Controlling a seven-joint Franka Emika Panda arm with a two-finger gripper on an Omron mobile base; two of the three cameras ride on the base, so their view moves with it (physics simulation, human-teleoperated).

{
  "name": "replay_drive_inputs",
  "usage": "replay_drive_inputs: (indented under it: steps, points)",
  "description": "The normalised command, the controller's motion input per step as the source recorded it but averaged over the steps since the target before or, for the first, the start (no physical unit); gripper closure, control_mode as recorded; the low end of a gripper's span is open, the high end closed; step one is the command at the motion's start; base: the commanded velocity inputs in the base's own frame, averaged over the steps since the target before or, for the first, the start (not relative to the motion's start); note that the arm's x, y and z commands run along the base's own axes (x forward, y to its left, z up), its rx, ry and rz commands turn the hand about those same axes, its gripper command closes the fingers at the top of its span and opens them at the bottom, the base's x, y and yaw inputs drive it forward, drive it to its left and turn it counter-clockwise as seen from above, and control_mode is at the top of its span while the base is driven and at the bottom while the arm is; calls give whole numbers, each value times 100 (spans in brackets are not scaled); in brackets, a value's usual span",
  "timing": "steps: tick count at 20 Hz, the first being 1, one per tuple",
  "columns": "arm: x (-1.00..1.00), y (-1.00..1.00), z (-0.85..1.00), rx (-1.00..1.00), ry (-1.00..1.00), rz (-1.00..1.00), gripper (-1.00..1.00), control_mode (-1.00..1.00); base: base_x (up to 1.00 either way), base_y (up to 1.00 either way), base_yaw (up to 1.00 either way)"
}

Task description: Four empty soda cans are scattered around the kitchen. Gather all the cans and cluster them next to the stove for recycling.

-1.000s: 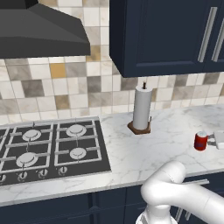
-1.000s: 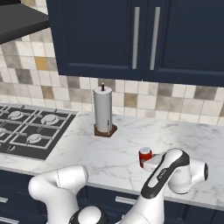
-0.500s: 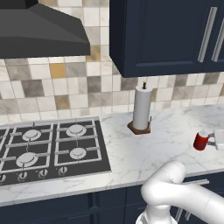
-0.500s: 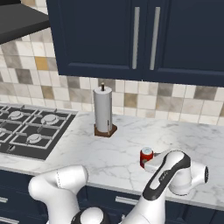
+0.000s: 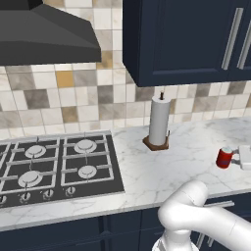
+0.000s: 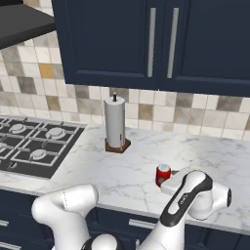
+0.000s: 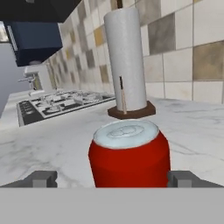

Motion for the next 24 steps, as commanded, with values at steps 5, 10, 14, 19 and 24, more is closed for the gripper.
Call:
replay_drive_inputs:
  steps: [5,10,14,19,24]
  points:
    - [10,13,0,0,-1,-3,-100,-100,0,0,0]
    - [11,13,0,0,0,-4,-100,-100,0,0,0]
    - [10,8,-1,0,0,-3,-100,-100,0,0,0]
    - [6,1,-9,0,0,-2,-100,-100,0,0,0]
    - [7,5,-18,0,0,-2,-100,-100,0,0,0]
